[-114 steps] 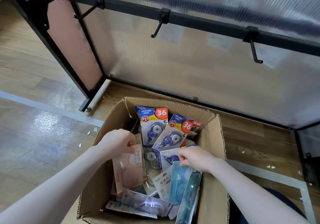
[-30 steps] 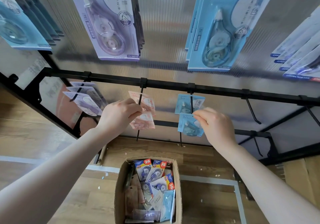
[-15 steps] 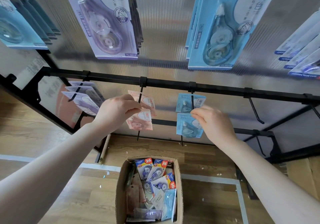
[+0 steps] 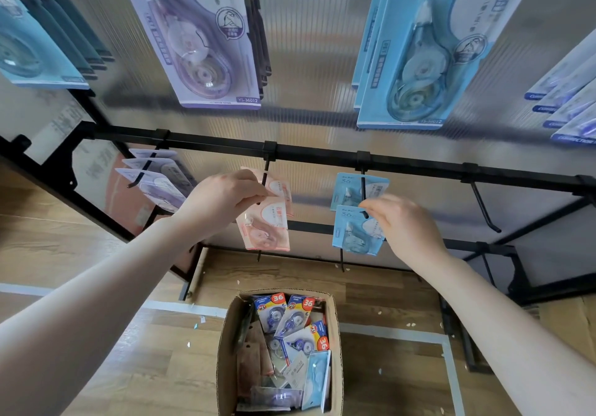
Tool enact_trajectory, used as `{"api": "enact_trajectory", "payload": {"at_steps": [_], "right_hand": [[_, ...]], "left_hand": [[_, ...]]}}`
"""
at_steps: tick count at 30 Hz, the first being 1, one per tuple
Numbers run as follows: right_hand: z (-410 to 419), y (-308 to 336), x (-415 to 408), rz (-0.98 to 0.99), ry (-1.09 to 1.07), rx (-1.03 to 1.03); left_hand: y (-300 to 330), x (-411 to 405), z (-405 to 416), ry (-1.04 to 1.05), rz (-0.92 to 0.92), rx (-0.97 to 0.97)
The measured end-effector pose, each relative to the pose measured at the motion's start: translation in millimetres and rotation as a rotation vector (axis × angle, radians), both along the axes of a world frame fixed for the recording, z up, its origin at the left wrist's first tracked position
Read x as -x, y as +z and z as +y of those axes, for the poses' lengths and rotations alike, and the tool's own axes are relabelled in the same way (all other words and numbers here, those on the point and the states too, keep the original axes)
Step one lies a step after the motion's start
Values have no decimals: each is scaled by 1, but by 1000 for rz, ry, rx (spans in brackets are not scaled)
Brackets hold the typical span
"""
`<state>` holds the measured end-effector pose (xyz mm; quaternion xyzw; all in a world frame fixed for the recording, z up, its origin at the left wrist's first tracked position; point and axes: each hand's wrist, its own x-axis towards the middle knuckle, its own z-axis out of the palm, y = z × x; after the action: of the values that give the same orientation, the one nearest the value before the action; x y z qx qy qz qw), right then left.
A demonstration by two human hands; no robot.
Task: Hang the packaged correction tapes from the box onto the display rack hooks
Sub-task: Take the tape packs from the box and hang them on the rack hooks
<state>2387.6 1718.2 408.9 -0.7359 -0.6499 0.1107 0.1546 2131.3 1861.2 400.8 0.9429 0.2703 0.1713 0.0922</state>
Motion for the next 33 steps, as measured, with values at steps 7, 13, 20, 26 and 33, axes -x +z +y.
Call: {"api": "enact_trajectory", "payload": {"at_steps": [7, 13, 20, 26, 33], "right_hand": [[7, -6, -2, -9, 0, -23], [16, -8, -4, -52, -10, -2], [31, -10, -11, -123, -17, -48], [36, -16, -14, -120, -22, -150], [37, -23, -14, -168, -36, -266]], "left_hand": [[-5, -9, 20, 57, 39, 4], [-7, -13, 23, 21, 47, -52], [-5, -16, 26, -5, 62, -59], [-9, -15, 22, 11, 47, -45], [-12, -18, 15, 59, -19, -105]]}}
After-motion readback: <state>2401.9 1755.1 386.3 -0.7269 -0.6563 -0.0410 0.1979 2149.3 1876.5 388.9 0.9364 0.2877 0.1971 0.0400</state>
